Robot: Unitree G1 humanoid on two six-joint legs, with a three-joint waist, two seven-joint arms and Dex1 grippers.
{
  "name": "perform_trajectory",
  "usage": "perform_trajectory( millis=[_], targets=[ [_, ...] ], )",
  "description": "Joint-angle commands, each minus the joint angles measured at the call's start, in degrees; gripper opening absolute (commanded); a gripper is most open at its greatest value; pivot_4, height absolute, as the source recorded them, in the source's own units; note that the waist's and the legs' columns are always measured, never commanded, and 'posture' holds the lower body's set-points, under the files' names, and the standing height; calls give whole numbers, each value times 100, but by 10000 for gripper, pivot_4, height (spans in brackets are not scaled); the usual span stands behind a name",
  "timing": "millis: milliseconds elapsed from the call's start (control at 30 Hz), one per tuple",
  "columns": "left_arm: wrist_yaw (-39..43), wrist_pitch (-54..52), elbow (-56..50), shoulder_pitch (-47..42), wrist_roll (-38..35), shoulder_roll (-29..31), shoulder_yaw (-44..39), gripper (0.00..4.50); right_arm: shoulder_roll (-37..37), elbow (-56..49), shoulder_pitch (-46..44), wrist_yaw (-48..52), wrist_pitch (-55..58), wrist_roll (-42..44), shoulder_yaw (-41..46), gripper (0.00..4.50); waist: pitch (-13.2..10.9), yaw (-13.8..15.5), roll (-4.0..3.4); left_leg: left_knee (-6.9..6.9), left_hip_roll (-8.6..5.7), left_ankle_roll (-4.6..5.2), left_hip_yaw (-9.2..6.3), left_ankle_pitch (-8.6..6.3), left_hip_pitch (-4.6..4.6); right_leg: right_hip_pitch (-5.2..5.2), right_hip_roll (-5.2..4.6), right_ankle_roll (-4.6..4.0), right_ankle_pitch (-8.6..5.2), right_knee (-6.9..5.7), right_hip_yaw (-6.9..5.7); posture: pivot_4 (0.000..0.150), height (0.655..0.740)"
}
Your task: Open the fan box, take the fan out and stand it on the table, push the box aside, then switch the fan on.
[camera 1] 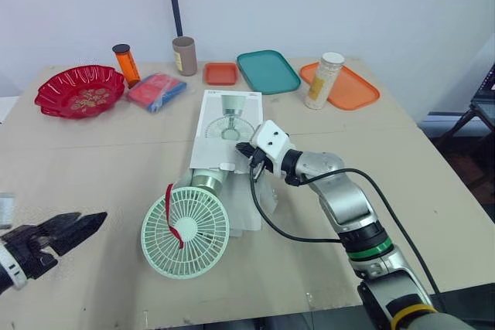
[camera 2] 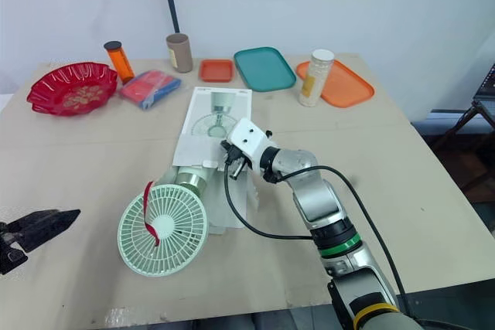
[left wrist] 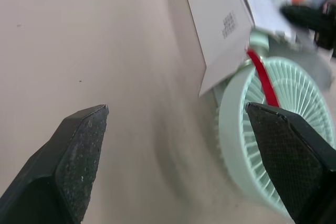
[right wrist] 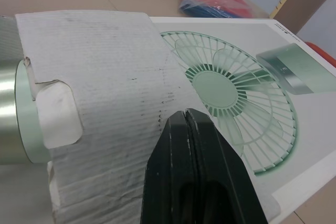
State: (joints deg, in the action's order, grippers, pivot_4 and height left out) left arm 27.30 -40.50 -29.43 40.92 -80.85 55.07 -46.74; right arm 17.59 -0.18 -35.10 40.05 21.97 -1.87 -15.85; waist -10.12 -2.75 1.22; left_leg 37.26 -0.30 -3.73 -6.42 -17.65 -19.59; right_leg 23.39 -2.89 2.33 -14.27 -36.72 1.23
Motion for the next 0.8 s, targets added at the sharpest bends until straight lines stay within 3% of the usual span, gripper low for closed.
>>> perform_trajectory(
  millis=[33,333,433,700,800],
  targets=[
    [810,21,350,-352,893,321,120,44651,-3,311,94,130,78,104,-41,0,-1,3,-1,-1,3,-1,-1,1,0,1,3,-2,1,0,-1,1500,7400],
    [2255,474,732,-634,2842,355,877,44651,348,-893,243,821,589,1235,562,0,-21,4,19,-24,5,-5,-7,2,-23,29,5,-12,25,-1,1,1500,7400],
    [2570,664,747,-753,3223,303,1063,45000,654,-1301,306,1112,822,1612,735,6940,-29,7,6,-32,6,-14,-12,8,-78,80,3,-19,31,-2,-5,1500,7400],
    [3043,1061,888,-1292,3872,86,1262,45000,1462,-1745,238,1838,1124,2536,1181,44777,-46,1,0,-40,10,-14,-5,14,-87,95,1,-28,40,-3,-17,1500,7400],
    [3147,1586,853,-1361,4330,-86,1354,45000,1702,-1808,245,2007,1204,2767,1282,44777,-48,5,-2,-40,11,-13,-4,14,-87,95,1,-29,40,-3,-17,1500,7400]
  ],
)
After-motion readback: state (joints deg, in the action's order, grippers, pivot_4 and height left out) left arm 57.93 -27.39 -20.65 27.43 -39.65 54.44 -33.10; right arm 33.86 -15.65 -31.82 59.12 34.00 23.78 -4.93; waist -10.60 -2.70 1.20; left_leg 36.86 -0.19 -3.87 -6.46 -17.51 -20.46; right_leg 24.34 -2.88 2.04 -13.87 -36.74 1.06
